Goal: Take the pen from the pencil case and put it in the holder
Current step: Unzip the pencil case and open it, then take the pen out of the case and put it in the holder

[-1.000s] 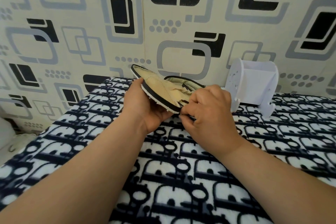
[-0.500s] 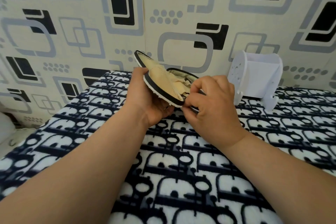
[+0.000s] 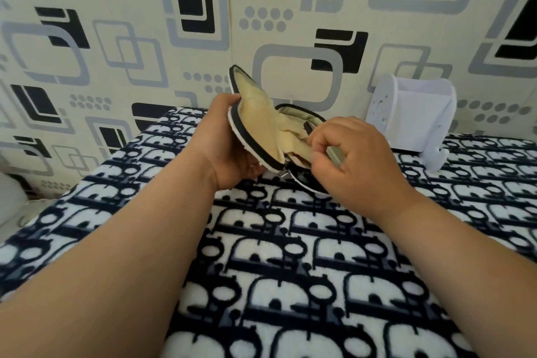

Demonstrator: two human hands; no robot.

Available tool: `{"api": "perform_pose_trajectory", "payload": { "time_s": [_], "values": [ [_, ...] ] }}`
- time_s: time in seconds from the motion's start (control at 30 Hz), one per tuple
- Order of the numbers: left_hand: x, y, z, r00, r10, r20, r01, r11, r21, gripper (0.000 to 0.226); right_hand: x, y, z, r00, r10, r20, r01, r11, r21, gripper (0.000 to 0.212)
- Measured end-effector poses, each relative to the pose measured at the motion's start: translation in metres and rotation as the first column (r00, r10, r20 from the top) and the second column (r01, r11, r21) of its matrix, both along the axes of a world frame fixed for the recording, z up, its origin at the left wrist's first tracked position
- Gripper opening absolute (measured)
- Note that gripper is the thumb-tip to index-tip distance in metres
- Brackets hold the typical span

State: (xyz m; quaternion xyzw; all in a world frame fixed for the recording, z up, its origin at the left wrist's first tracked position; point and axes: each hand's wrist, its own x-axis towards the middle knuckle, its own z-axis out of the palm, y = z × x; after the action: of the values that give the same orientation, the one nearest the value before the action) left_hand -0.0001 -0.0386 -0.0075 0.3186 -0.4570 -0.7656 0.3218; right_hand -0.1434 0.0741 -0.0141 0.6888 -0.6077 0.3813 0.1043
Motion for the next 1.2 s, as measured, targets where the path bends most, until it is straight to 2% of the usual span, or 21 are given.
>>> {"api": "perform_pose_trajectory", "payload": {
  "time_s": [0.13,0.27,0.37,0.43,0.53,0.67,0.73,0.83,1.03,1.07,1.13,1.2],
  "values": [
    [0.006,0.001,0.004,0.994,-0.082,-0.072,0.084,0.996,0.026,0.056,-0.01,-0.001,0.001,0.997,-0.071,0.028,0.072,0.997,-0.036,0.013],
    [0.008,0.004,0.007,0.992,-0.119,-0.033,0.119,0.993,-0.01,0.06,-0.013,-0.001,-0.001,0.993,-0.083,0.082,0.083,0.997,0.001,0.015],
    [0.009,0.006,0.009,0.995,-0.054,0.081,0.06,0.995,-0.081,0.06,-0.014,-0.003,-0.004,0.988,-0.103,0.111,0.098,0.994,0.055,0.014],
    [0.012,0.008,0.009,0.981,0.016,0.193,0.011,0.99,-0.143,0.049,-0.017,-0.004,-0.005,0.984,-0.128,0.125,0.118,0.99,0.08,0.014],
    [0.016,0.01,0.012,0.948,0.151,0.28,-0.087,0.97,-0.228,0.027,-0.02,-0.006,-0.007,0.976,-0.159,0.151,0.144,0.984,0.11,0.015],
    [0.025,0.001,0.015,0.846,0.374,0.38,-0.222,0.895,-0.386,0.016,-0.023,-0.007,-0.007,0.967,-0.198,0.161,0.175,0.974,0.145,0.017],
    [0.029,-0.005,0.015,0.787,0.416,0.456,-0.179,0.861,-0.477,0.007,-0.024,-0.008,-0.007,0.962,-0.207,0.175,0.18,0.971,0.16,0.018],
    [0.028,-0.011,0.01,0.712,0.5,0.494,-0.121,0.779,-0.615,0.009,-0.024,-0.008,-0.007,0.954,-0.222,0.199,0.188,0.966,0.178,0.016],
    [0.02,-0.011,0.0,0.604,0.561,0.567,0.002,0.71,-0.704,0.017,-0.024,-0.009,-0.008,0.957,-0.221,0.188,0.181,0.961,0.21,0.015],
    [0.019,-0.01,0.001,0.579,0.574,0.579,0.029,0.695,-0.718,0.012,-0.024,-0.009,-0.008,0.957,-0.221,0.187,0.18,0.961,0.212,0.015],
    [0.019,-0.011,-0.001,0.516,0.607,0.604,0.074,0.671,-0.738,0.036,-0.025,-0.01,-0.009,0.957,-0.223,0.183,0.183,0.96,0.213,0.015],
    [0.019,-0.012,-0.001,0.453,0.646,0.614,0.114,0.641,-0.759,0.047,-0.025,-0.01,-0.009,0.957,-0.228,0.181,0.188,0.958,0.214,0.015]
  ]
}}
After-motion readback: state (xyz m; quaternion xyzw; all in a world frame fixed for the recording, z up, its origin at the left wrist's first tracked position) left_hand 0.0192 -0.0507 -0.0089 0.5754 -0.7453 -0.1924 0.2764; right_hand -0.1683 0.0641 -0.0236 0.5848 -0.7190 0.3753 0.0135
